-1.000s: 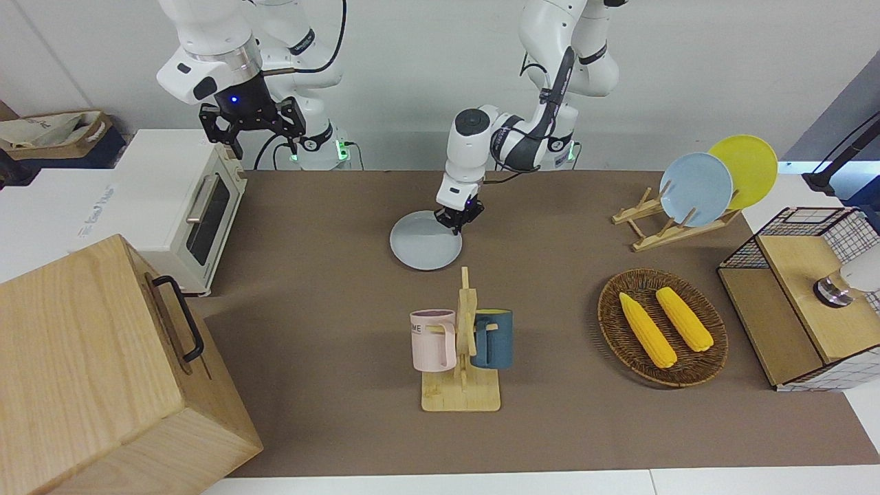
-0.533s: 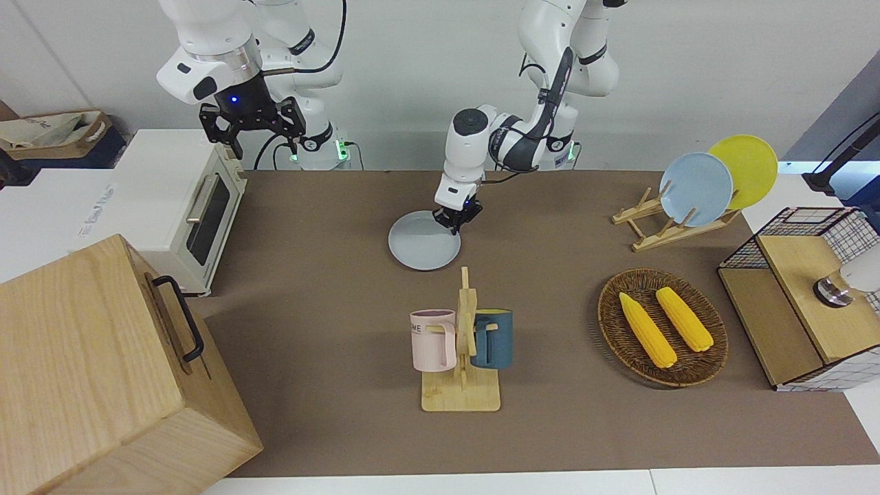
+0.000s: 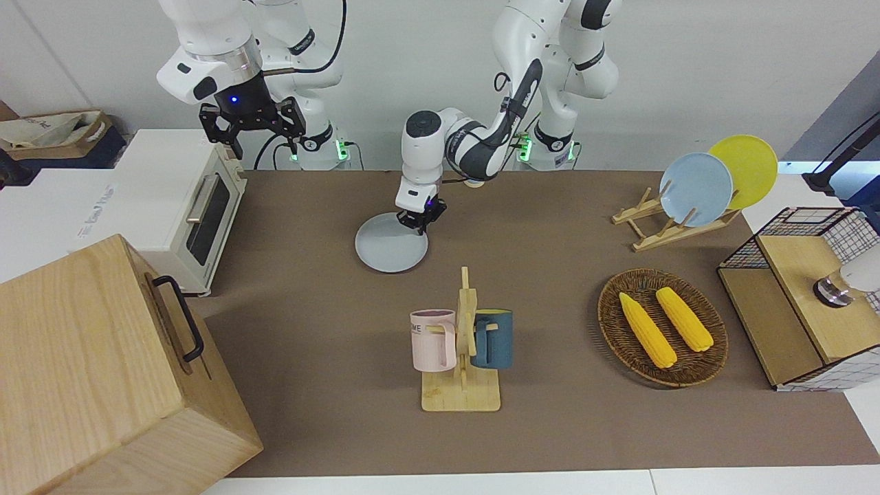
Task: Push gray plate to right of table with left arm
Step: 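Push the gray plate with the left gripper across the table toward the right arm, then continue pushing the gray plate with the left gripper toward the toaster oven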
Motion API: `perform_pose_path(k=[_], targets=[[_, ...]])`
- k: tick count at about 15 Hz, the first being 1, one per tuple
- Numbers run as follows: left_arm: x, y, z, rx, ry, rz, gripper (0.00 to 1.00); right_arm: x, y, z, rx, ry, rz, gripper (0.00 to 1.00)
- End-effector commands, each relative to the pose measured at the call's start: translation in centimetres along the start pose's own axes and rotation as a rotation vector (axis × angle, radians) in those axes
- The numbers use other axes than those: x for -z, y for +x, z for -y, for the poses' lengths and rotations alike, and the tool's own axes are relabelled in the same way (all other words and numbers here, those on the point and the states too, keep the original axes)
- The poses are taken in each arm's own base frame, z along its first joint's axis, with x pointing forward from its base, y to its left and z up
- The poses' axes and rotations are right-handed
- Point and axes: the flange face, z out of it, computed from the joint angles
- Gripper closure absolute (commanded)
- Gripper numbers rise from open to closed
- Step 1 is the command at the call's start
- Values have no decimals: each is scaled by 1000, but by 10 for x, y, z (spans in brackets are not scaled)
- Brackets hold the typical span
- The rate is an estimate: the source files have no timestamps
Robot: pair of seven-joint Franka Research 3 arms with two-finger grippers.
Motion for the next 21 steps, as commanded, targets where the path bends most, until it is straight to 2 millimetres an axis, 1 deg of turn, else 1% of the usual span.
perform_pose_path(k=[1,5,7,13,17,18,21], targets=[[-29,-19,-24,10,49,21,1000,3,-3,-2,-2,8,3,17],[-30,-27,-31,7,46,24,1000,3,-3,-2,-2,8,5,17],[-30,-29,-41,20,33,24,1000,3,-3,-2,-4,8,5,17],[-25,-25,-53,37,26,27,1000,3,-3,-2,-2,8,5,17],[-26,-25,-53,36,26,26,990,3,-3,-2,-2,10,5,17],[-25,-25,-53,37,24,26,943,3,-3,-2,-2,10,5,17],[-24,-24,-53,37,23,25,625,2,-3,-2,-2,8,7,17]])
